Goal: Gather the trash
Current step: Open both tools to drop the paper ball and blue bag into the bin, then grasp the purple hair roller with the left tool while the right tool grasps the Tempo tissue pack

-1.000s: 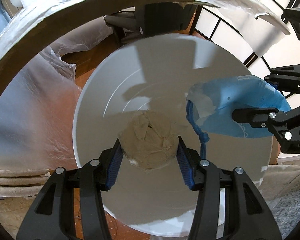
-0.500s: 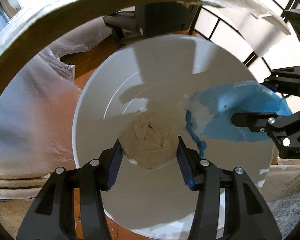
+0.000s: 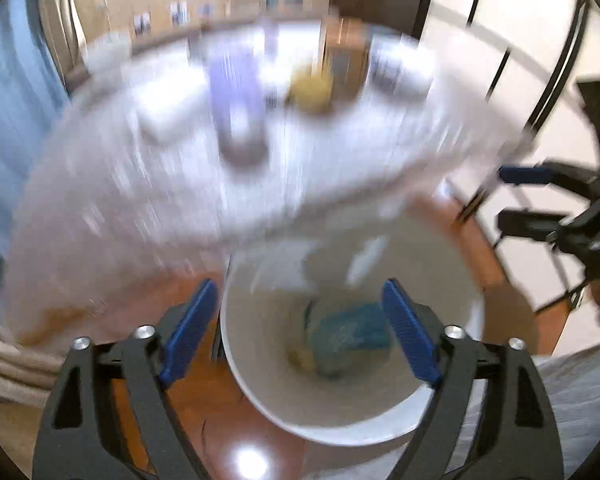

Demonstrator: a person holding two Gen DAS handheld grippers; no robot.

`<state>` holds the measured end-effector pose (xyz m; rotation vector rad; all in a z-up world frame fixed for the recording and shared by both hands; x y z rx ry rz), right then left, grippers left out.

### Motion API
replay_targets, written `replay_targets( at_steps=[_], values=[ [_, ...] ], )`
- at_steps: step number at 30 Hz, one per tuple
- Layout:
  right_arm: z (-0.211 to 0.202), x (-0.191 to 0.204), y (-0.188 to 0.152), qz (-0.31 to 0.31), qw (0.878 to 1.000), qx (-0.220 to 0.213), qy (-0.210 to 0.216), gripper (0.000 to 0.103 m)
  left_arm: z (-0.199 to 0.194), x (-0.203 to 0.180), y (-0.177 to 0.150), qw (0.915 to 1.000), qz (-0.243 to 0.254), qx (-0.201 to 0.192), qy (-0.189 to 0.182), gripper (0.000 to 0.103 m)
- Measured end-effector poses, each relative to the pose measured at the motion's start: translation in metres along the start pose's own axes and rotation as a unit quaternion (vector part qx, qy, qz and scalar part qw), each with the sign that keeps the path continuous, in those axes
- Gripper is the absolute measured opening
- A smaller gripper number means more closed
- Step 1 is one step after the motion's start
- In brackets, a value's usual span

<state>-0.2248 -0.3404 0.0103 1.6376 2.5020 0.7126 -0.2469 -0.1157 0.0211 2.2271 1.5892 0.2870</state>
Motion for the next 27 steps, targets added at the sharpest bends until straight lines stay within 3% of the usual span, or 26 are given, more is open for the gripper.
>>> replay_targets(
  at_steps=[2,4,9,16,23,27],
  values=[
    [-0.022,-0.006,0.014,0.007,0.998,-0.044,-0.036,0.099,-0.029,0.005,0.014,0.9976,-0.012,-0.067,0.017,0.102],
    [-0.032,-0.018,0.033,0.024,0.995,-0.077,-0.062,0.099,-0.04,0.014,0.031,0.994,-0.032,-0.098,0.037,0.102],
    [-0.011,-0.048,0.072,0.061,0.989,-0.073,-0.11,0.099,-0.012,0.034,0.06,0.9945,-0.051,-0.072,0.057,0.102],
    [0.034,-0.072,0.109,0.093,0.988,-0.035,-0.12,0.099,0.023,0.044,0.091,0.9935,-0.056,-0.049,0.086,0.102],
    [0.056,-0.074,0.127,0.095,0.988,-0.021,-0.12,0.099,0.039,0.046,0.105,0.9942,-0.051,-0.036,0.087,0.102],
    [0.066,-0.075,0.131,0.093,0.988,-0.01,-0.125,0.093,0.044,0.045,0.107,0.9951,-0.049,-0.03,0.081,0.088]
  ],
)
Point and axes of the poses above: each gripper's, at about its wrist camera, not at the fingertips, and z roughly the way its jaws point, x to its left, y to its top, the point moved 4 cm from there along z, roughly the way its jaws point, and after that the axes turned 13 degrees about x, right-handed, at the moved point
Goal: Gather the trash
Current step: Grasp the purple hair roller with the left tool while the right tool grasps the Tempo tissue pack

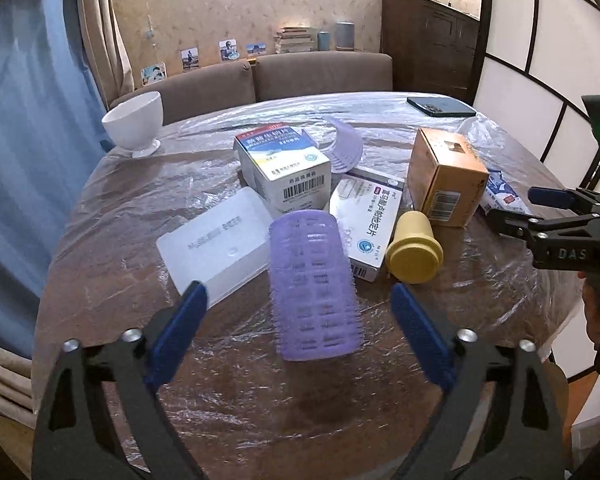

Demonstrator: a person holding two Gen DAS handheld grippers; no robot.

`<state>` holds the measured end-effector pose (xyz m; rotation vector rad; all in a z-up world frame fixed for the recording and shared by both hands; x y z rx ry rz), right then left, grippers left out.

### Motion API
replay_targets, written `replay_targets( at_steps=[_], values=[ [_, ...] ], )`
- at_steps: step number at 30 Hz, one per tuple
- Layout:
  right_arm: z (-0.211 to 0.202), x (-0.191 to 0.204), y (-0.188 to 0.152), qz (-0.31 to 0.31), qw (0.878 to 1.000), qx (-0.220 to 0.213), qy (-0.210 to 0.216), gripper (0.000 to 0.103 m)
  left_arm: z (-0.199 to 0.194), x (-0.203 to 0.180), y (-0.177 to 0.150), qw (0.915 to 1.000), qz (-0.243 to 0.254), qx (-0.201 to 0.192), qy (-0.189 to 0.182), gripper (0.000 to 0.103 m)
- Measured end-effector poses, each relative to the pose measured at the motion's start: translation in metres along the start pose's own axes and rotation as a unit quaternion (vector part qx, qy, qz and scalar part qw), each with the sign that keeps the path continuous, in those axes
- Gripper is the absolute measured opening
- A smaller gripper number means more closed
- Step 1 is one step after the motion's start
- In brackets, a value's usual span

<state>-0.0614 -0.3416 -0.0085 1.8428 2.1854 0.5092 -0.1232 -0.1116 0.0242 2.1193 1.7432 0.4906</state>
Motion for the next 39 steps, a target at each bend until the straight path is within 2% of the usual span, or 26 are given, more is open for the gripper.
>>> replay_targets(
  at_steps=[6,8,9,12,14,18,19,21,28,33,39],
  values=[
    [0.004,0.005,0.001,-0.01,1.0,0.001,-0.007,0.09,0.004,-0.004,0.0,0.9999,0.004,0.007,-0.011,0.063],
    [0.005,0.006,0.003,-0.011,1.0,0.001,-0.003,0.088,0.005,-0.005,0.0,0.9998,0.004,0.009,-0.016,0.062],
    [0.005,0.006,0.004,-0.011,1.0,0.002,-0.003,0.086,0.006,-0.005,0.0,0.9998,0.004,0.009,-0.017,0.061],
    [0.007,0.006,0.005,-0.011,1.0,0.005,-0.003,0.078,0.007,-0.005,0.001,0.9997,0.002,0.013,-0.021,0.047],
    [0.008,0.006,0.006,-0.01,1.0,0.007,-0.004,0.073,0.009,-0.005,0.001,0.9995,-0.001,0.017,-0.028,0.045],
    [0.005,0.007,0.005,-0.018,1.0,0.004,-0.009,0.053,0.01,-0.006,0.001,0.9993,0.002,0.018,-0.034,0.044],
    [0.003,0.007,0.005,-0.02,1.0,0.001,-0.013,0.052,0.009,-0.007,0.0,0.9992,0.006,0.018,-0.034,0.044],
    [-0.004,0.008,0.003,-0.025,0.999,-0.009,-0.023,0.052,0.008,-0.006,0.0,0.9993,0.005,0.017,-0.033,0.044],
    [-0.032,0.002,-0.007,-0.014,0.999,-0.028,0.009,0.052,-0.006,0.002,-0.004,0.999,-0.011,0.006,-0.043,0.044],
    [-0.047,0.0,-0.016,-0.007,0.998,-0.023,0.051,0.052,-0.017,0.008,-0.008,0.9988,-0.017,0.001,-0.046,0.044],
    [-0.058,0.01,-0.032,-0.021,0.998,-0.018,0.063,0.052,-0.024,0.01,-0.015,0.9988,-0.02,-0.001,-0.046,0.044]
  ],
)
Point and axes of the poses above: each gripper's, at about its wrist camera, not at the fingertips, and z roughly the way its jaws point, x to its left, y to its top, the point moved 4 cm from there along z, roughly the way its jaws point, and after that the axes turned 13 degrees about x, right-handed, at the moved point
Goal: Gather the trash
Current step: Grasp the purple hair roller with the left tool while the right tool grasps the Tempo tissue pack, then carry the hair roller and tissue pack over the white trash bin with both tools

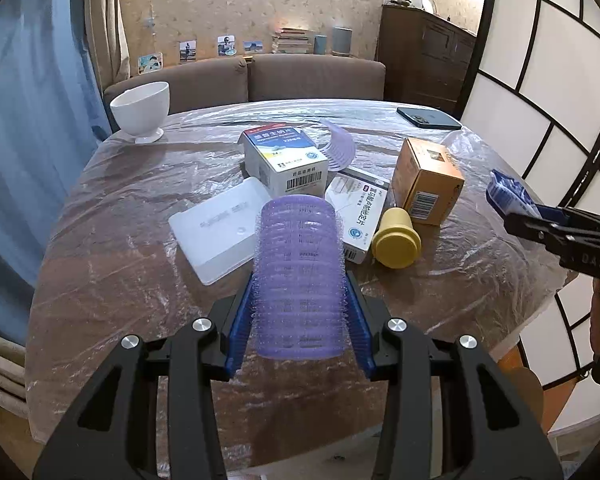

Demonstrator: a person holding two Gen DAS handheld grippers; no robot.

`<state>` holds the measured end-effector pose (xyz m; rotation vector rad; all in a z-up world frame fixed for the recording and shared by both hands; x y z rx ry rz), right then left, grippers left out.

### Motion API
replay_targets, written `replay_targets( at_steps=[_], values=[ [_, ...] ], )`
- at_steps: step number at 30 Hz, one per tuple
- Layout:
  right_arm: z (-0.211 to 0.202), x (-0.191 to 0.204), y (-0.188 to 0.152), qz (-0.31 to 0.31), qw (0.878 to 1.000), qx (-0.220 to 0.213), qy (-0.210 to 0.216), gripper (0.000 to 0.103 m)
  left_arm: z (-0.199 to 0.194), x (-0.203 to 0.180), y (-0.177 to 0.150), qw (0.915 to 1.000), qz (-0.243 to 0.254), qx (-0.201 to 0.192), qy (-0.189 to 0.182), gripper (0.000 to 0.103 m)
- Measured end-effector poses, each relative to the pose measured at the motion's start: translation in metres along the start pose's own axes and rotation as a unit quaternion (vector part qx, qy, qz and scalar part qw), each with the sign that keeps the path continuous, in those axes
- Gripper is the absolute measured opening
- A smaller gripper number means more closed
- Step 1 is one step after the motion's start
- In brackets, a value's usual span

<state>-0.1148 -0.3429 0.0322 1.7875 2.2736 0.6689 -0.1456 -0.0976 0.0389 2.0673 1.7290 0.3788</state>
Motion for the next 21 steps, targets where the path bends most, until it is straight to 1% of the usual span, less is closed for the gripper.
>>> replay_targets(
  at_steps=[10,21],
  values=[
    [-0.003,0.019,-0.024,-0.015,0.999,0.019,0.027,0.052,-0.002,-0.001,-0.013,0.9999,0.006,0.009,0.004,0.044],
    [-0.003,0.038,-0.042,-0.041,0.998,0.033,0.033,0.052,-0.002,-0.007,-0.031,0.9995,0.015,0.027,0.004,0.044]
  ],
)
Point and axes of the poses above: each gripper's, at about its wrist camera, not at the fingertips, and z roughly the way its jaws point, x to its left, y to its top, the point moved 4 cm from there along z, roughly the way its jaws point, and after that the axes turned 13 degrees about x, right-handed, at the moved point
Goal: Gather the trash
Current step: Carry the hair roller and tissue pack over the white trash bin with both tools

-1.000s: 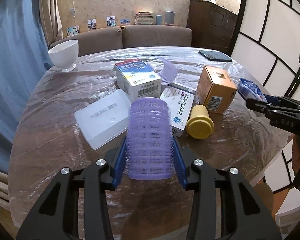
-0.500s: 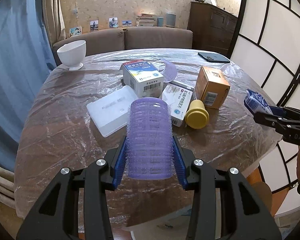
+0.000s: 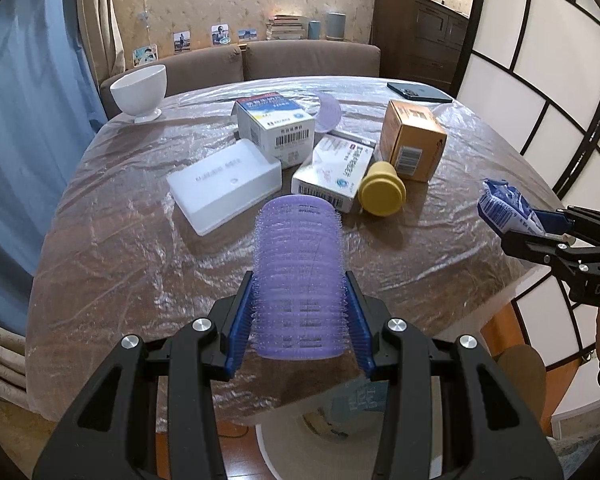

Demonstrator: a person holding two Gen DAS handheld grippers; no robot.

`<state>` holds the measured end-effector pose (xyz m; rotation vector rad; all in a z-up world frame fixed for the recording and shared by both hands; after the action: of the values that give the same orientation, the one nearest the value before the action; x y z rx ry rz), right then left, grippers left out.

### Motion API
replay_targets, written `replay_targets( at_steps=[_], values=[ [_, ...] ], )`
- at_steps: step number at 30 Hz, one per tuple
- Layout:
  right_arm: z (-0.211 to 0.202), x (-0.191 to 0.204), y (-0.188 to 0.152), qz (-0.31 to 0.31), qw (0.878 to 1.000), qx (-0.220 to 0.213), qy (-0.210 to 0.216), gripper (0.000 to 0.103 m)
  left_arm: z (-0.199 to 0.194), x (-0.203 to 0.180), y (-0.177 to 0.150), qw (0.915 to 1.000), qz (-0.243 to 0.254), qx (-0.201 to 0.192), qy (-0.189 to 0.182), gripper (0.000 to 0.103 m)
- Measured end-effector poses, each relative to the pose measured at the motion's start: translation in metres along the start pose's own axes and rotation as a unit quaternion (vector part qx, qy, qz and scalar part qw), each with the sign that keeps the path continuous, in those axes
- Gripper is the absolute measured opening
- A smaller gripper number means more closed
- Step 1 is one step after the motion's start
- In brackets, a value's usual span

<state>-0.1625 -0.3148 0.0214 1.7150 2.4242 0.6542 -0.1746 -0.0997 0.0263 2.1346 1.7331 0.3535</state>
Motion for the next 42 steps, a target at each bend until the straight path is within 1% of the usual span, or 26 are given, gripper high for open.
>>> replay_targets(
  at_steps=[9,14,19,24,28,35,42],
  values=[
    [-0.005,0.014,-0.012,-0.019,1.0,0.002,0.01,0.052,-0.008,-0.008,-0.012,0.9999,0.012,0.002,-0.008,0.044],
    [-0.009,0.023,-0.022,-0.032,0.999,0.005,0.017,0.052,-0.014,-0.013,-0.022,0.9995,0.022,0.007,-0.024,0.044],
    [-0.012,0.03,-0.029,-0.043,0.999,0.008,0.023,0.052,-0.02,-0.018,-0.03,0.999,0.032,0.007,-0.031,0.044],
    [-0.015,0.037,-0.036,-0.051,0.998,0.011,0.042,0.052,-0.023,-0.021,-0.035,0.9984,0.04,0.01,-0.039,0.044],
    [-0.017,0.041,-0.044,-0.061,0.997,0.017,0.049,0.052,-0.027,-0.026,-0.041,0.9974,0.053,0.013,-0.047,0.044],
    [-0.016,0.045,-0.057,-0.074,0.995,0.034,0.054,0.052,-0.027,-0.039,-0.057,0.9946,0.078,0.03,-0.062,0.044],
    [-0.011,0.05,-0.071,-0.087,0.993,0.053,0.057,0.052,-0.019,-0.048,-0.071,0.9924,0.087,0.051,-0.07,0.044]
  ],
)
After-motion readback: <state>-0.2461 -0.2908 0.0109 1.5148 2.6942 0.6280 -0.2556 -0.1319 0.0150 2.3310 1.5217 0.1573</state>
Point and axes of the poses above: each gripper's, at about its wrist camera, not at the fingertips, and z roughly the way its jaws point, x to its left, y to its top, the point moved 4 cm from there along z, roughly the way its jaws point, and after that the axes turned 13 degrees about x, right-handed, at the moved point
